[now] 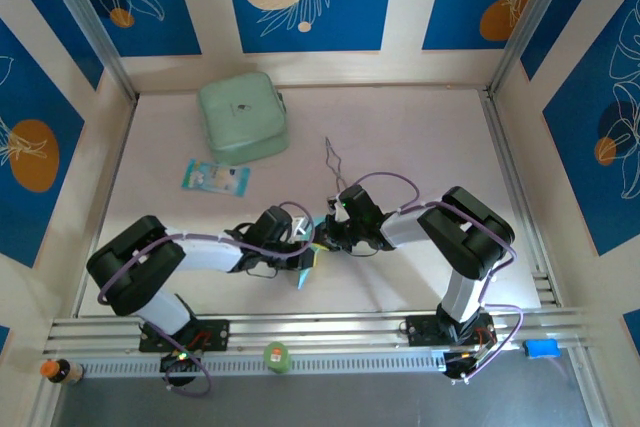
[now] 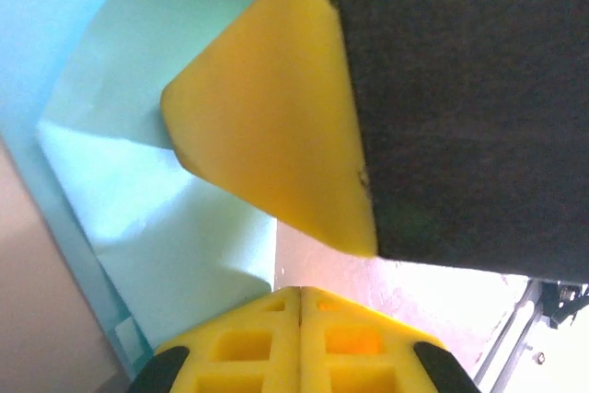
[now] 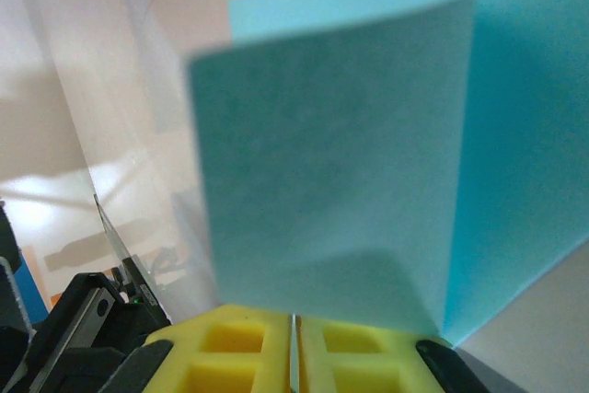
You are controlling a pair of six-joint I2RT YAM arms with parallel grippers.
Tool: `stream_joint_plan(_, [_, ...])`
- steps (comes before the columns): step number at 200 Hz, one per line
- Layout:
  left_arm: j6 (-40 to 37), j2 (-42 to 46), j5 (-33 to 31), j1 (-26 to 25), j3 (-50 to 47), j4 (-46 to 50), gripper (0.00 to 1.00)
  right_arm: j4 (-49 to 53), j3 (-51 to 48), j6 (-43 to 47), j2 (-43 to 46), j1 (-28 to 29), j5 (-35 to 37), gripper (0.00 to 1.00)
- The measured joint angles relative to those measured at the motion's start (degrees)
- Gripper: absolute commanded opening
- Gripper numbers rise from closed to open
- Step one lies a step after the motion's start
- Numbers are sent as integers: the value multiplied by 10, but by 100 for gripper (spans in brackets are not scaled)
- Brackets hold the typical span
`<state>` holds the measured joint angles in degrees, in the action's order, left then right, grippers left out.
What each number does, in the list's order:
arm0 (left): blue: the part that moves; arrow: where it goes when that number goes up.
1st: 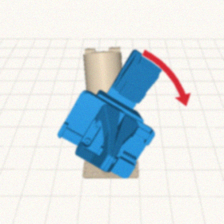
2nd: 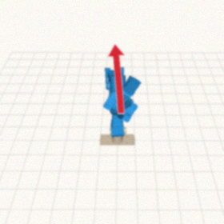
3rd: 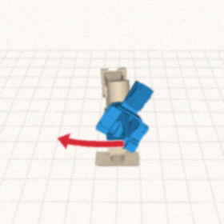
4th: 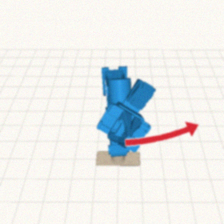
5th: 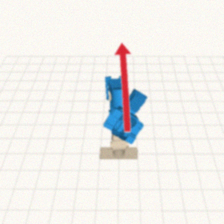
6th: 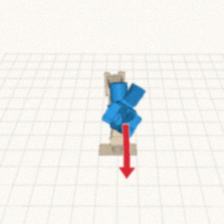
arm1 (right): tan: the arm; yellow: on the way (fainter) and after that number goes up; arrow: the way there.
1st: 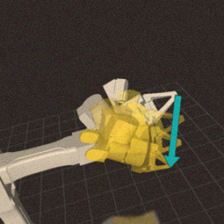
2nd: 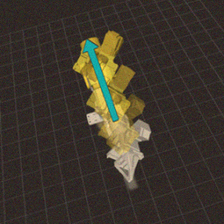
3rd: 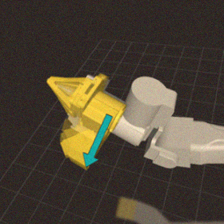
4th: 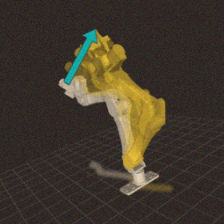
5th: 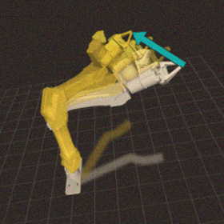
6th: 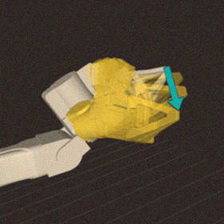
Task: Fold a paper plane with a square sheet of paper (pick it up from the middle)
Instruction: Perform the fifth fold on the wing at the bottom-center of the table.
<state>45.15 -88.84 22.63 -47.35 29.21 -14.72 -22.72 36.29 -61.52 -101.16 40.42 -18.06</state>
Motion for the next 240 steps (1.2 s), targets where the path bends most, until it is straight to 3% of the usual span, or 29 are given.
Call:
stream_joint_plan(85, [8,46,-10,1,-4,6,6,0,0,0,0,0,0,11])
stream_joint_plan(196, [4,7,-30,7,-4,6,1,1,0,0,2,0,0,12])
stream_joint_plan(240, [4,25,-32,7,-27,-3,0,65,-4,15,44,-15,23,15])
